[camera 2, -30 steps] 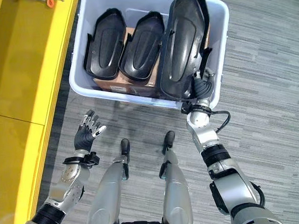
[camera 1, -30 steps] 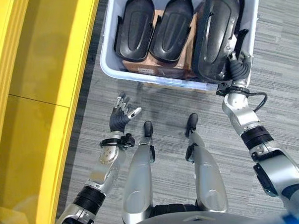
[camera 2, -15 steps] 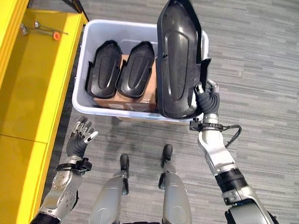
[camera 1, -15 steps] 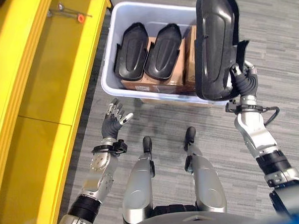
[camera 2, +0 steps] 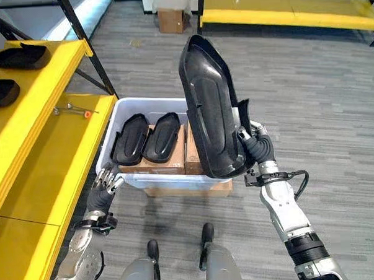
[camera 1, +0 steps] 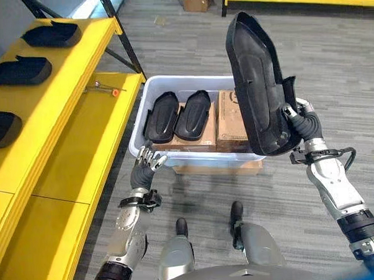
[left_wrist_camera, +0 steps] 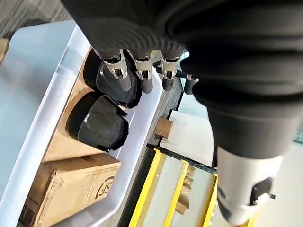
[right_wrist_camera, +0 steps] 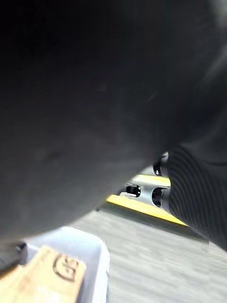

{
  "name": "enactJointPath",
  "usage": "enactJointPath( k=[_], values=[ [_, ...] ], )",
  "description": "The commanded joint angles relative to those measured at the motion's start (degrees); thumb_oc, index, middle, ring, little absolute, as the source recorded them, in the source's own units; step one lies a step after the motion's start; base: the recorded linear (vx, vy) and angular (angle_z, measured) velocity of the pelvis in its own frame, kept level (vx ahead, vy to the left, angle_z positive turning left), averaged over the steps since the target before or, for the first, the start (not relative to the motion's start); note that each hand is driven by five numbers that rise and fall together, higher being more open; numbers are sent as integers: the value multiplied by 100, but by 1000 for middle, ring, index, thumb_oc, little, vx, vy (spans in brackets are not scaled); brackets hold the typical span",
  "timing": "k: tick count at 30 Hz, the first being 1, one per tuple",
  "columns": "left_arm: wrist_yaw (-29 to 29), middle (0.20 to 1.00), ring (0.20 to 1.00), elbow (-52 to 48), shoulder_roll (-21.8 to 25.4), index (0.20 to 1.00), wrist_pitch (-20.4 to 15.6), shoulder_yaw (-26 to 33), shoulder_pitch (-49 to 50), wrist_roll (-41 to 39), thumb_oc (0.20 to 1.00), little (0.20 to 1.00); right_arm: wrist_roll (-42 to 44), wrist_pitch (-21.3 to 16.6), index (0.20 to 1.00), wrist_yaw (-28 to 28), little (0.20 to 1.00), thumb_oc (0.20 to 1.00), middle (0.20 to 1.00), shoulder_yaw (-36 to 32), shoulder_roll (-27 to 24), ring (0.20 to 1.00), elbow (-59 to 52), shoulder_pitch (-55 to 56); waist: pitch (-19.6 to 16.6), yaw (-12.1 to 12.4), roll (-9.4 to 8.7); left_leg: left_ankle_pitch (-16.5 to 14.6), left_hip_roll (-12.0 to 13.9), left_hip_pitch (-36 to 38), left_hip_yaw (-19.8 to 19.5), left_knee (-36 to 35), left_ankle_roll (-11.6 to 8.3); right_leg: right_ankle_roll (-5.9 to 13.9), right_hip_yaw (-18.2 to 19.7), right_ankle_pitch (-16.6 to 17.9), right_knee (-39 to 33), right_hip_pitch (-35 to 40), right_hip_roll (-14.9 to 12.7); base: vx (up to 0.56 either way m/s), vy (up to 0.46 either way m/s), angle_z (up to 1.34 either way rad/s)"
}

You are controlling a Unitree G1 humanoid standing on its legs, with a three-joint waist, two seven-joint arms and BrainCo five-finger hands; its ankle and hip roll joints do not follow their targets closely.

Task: Move parts from the plastic box to the shelf.

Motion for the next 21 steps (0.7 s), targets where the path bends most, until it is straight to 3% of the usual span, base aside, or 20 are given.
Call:
enactJointPath(
  k=[1,3,6,7,8,9,10,12,15,16,17,19,21],
  values=[
    [-191,1000,1000,-139,137,1000,-174,50,102,-167,1000,1000,249,-513,200,89,200,200,200,79,-182,200,-490,-588,-232,205,-136,655,302,-497,-262,379,-365,449,-40,-587,165,537,-341,-58,-127,37],
    [-198,1000,1000,-125,120,1000,-174,49,109,-193,1000,1000,295,-522,200,93,200,200,200,163,-152,200,-451,-675,-231,225,-105,778,302,-538,-356,337,-395,414,-121,-586,105,567,-319,-49,-86,47],
    [-229,1000,1000,-62,57,1000,-110,21,215,-242,1000,1000,340,-524,200,141,200,200,200,247,-181,200,-562,-657,-189,396,6,1295,314,-808,-600,13,-477,330,-620,-673,5,618,-378,-123,-91,55],
    [-237,1000,1000,-56,72,1000,-80,-6,183,-186,1000,1000,326,-542,200,135,200,200,200,170,-262,200,-660,-567,-147,328,-1,1381,436,-960,-208,91,-426,290,-912,-682,8,613,-505,-125,-40,135],
    [-236,1000,1000,-57,72,1000,-80,-6,183,-186,1000,1000,326,-542,200,135,200,200,200,170,-262,200,-661,-567,-148,326,0,1381,436,-962,-210,92,-426,290,-913,-683,9,613,-506,-76,-84,195],
    [-279,1000,1000,-71,83,1000,-47,-14,129,-172,1000,1000,250,-522,200,63,200,200,200,77,-363,200,-755,-399,-147,181,-25,1242,776,-915,715,125,-457,353,-1228,-811,1,694,-646,-17,-41,205],
    [-258,1000,1000,-71,79,1000,-51,7,83,-165,1000,1000,169,-499,200,45,200,200,200,52,-352,200,-795,-346,-158,138,16,1443,1013,-894,1011,-30,-558,395,-1361,-781,-45,753,-684,-24,12,195],
    [-198,1000,1000,-76,43,1000,-93,28,-38,-180,1000,1000,93,-453,200,-17,200,200,200,-63,-332,200,-880,-229,-162,113,82,1783,1292,-878,1155,-245,-675,501,-1529,-685,-7,815,-845,-12,180,170],
    [-107,1000,1000,-81,-18,1000,-76,24,-168,-125,1000,1000,104,-391,200,-32,200,200,200,-223,-257,200,-966,5,-223,111,130,1975,1421,-791,1283,-480,-700,645,-1787,-561,164,917,-1168,40,190,57],
    [-101,1000,1000,-80,-18,1000,-75,14,-172,-120,1000,1000,102,-388,200,-31,200,200,200,-235,-257,200,-975,18,-222,107,128,1984,1409,-788,1275,-493,-698,652,-1799,-560,168,924,-1178,112,214,26],
    [-134,1000,1000,-126,-38,1000,-62,49,-180,-163,1000,1000,159,-361,200,36,200,200,200,-299,-159,200,-1070,184,-335,125,162,1743,1348,-683,1282,-531,-619,746,-1857,-515,268,966,-1342,162,248,35],
    [-118,1000,1000,-131,-23,1000,-47,29,-210,-149,1000,1000,158,-315,200,70,200,200,200,-319,-57,200,-1071,289,-410,156,122,1632,1249,-704,1249,-424,-577,774,-1888,-481,294,1050,-1464,189,219,23],
    [-91,1000,1000,-221,106,1000,-53,146,-282,-102,1000,1000,226,-242,200,124,200,200,200,-336,148,200,-1057,485,-447,276,-71,1150,1107,-989,1130,396,-499,830,-1998,-400,245,1401,-1746,229,192,6]
  ],
)
